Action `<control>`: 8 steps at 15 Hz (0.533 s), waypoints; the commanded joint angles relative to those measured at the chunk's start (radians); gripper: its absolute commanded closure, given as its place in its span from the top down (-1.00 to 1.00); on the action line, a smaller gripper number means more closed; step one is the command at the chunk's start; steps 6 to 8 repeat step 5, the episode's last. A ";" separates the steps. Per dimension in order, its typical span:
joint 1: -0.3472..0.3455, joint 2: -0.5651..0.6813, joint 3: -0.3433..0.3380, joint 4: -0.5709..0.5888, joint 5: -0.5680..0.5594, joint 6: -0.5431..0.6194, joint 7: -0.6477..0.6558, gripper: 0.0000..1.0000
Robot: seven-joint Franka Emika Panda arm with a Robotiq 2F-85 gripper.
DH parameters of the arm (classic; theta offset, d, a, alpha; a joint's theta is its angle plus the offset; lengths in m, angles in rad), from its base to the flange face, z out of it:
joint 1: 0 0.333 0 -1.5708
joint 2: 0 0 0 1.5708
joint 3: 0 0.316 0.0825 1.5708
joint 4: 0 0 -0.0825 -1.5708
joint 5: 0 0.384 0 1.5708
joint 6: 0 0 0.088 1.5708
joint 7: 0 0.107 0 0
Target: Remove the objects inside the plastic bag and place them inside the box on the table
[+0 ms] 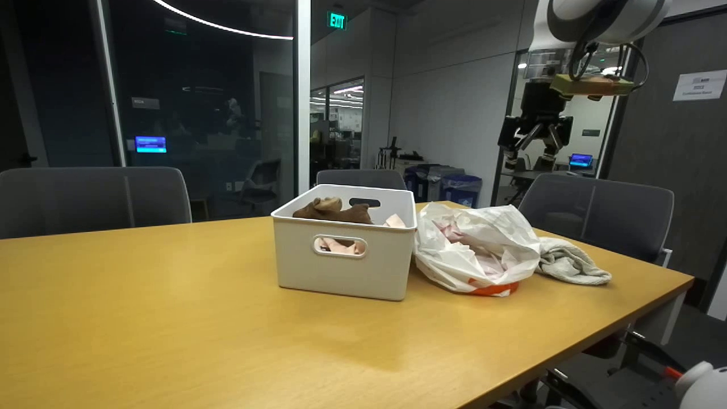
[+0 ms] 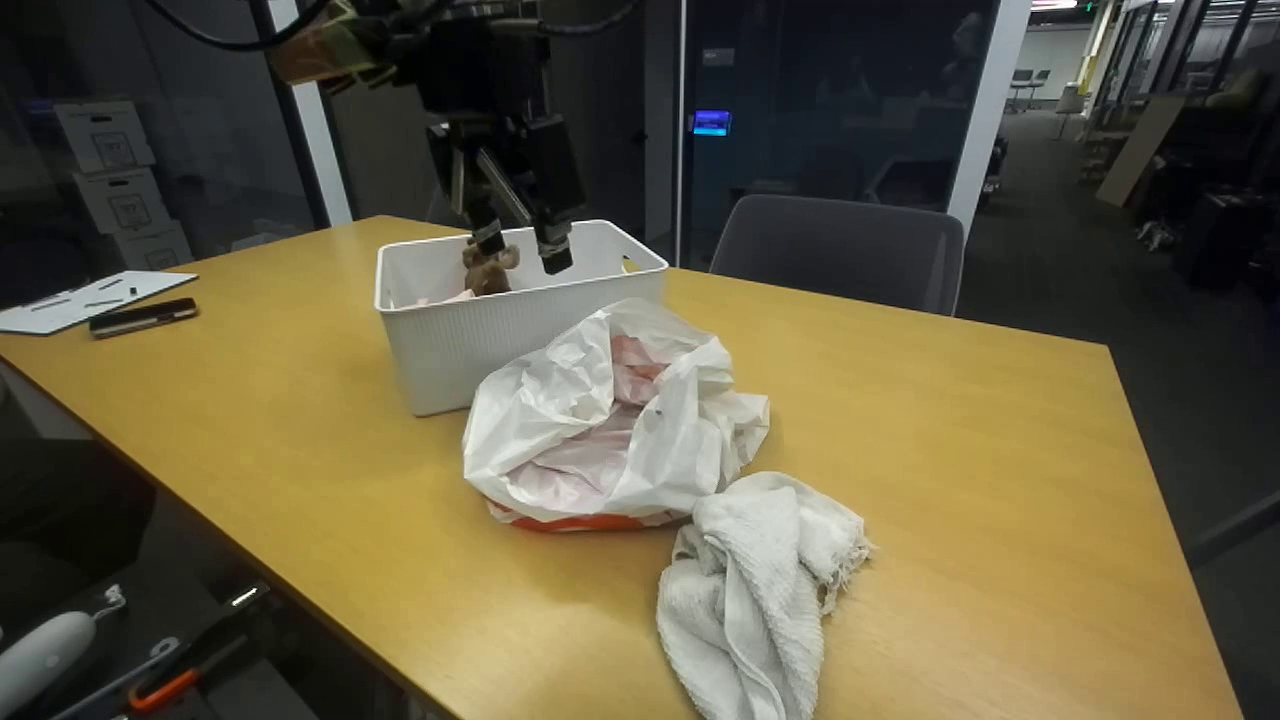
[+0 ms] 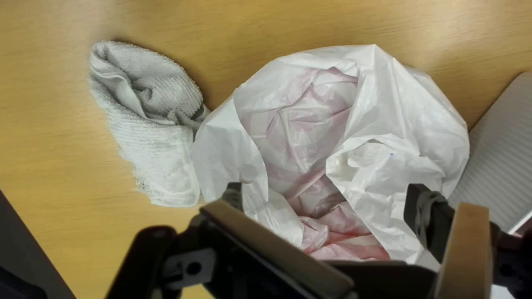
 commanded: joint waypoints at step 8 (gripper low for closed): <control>-0.001 -0.015 0.015 0.001 0.012 -0.014 -0.004 1.00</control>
